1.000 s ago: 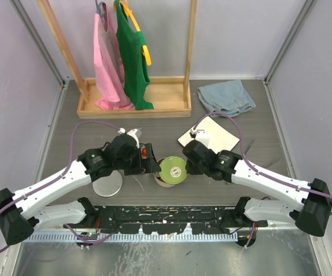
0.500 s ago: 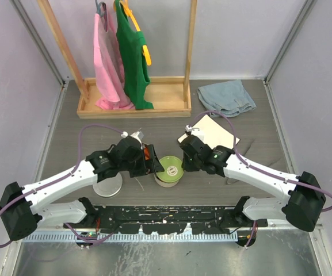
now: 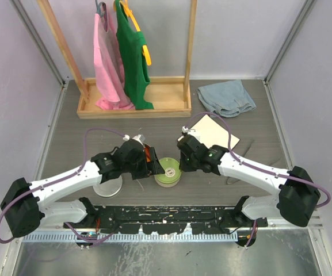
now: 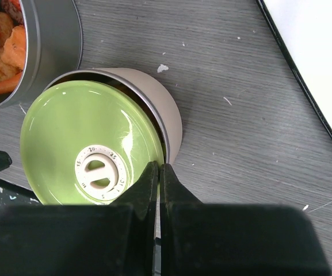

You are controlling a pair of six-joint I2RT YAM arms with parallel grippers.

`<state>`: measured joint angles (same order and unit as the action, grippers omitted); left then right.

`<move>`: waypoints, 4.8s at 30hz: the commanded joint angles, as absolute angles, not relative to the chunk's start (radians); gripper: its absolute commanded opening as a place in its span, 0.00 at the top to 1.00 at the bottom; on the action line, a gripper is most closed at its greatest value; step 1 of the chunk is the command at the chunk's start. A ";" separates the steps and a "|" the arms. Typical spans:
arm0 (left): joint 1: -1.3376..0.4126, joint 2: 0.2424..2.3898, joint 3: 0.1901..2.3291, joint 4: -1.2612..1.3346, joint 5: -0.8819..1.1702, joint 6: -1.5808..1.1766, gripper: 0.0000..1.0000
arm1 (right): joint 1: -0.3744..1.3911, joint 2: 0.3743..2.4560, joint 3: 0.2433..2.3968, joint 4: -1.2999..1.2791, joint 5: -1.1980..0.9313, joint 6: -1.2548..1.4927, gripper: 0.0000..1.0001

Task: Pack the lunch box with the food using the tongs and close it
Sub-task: Close the box lid on the packing box.

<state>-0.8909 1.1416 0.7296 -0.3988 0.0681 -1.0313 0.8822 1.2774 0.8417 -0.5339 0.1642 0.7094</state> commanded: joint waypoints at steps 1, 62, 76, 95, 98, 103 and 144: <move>-0.896 1.158 0.727 -0.309 0.082 -1.028 0.23 | 0.869 1.290 0.838 -0.495 0.189 0.702 0.98; -0.902 1.307 0.655 -0.206 0.058 -0.990 0.68 | 0.827 1.204 0.675 -0.335 0.136 0.823 0.49; -0.919 1.384 0.623 -0.207 0.044 -0.971 0.62 | 0.805 1.215 0.569 -0.348 0.190 0.867 0.51; -1.060 1.426 0.580 -0.202 0.023 -0.972 0.65 | 0.804 0.837 0.219 -0.185 0.006 0.991 0.53; -1.060 1.418 0.580 -0.190 0.024 -0.984 0.64 | 0.804 0.792 0.229 -0.183 -0.054 0.981 0.49; -1.060 1.401 0.570 -0.182 0.007 -1.009 0.64 | 0.804 0.723 0.226 -0.179 -0.110 0.995 0.43; -1.027 1.478 0.841 -0.352 -0.067 -0.868 0.45 | 0.768 0.874 0.501 -0.495 0.191 0.886 0.55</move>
